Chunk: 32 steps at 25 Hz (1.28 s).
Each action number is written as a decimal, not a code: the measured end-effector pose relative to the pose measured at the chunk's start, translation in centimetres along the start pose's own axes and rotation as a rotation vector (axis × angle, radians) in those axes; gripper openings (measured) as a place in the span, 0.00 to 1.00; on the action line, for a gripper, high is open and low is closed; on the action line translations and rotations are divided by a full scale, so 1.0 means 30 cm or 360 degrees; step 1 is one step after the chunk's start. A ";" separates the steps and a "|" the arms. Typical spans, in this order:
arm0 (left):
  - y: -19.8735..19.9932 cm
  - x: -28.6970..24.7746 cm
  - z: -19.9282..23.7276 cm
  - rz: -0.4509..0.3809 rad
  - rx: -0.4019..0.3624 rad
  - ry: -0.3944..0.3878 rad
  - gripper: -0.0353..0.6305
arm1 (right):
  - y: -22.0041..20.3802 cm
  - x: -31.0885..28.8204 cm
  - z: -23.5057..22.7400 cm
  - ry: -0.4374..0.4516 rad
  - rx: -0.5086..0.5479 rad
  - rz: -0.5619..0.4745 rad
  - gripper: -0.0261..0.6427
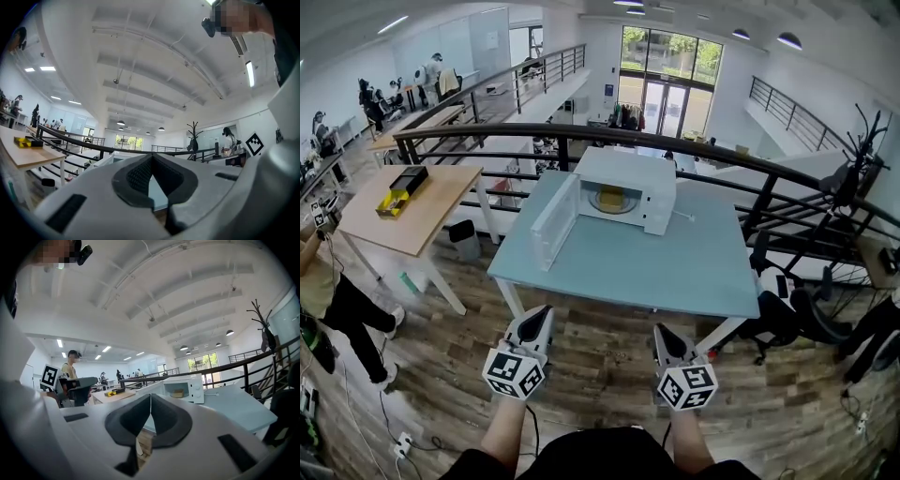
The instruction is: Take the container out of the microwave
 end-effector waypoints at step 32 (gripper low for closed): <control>-0.024 -0.065 0.187 0.0013 0.0016 0.0054 0.06 | -0.008 -0.224 0.044 0.0038 -0.0095 -0.0009 0.05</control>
Point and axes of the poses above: the fingertips, and each gripper's own axes: x backward along the fingers, z to its left, y out of its top, the point moved 10 cm from there along x, backward along the fingers, and after that the axes turned 1 degree about -y, right-handed, at the moved point
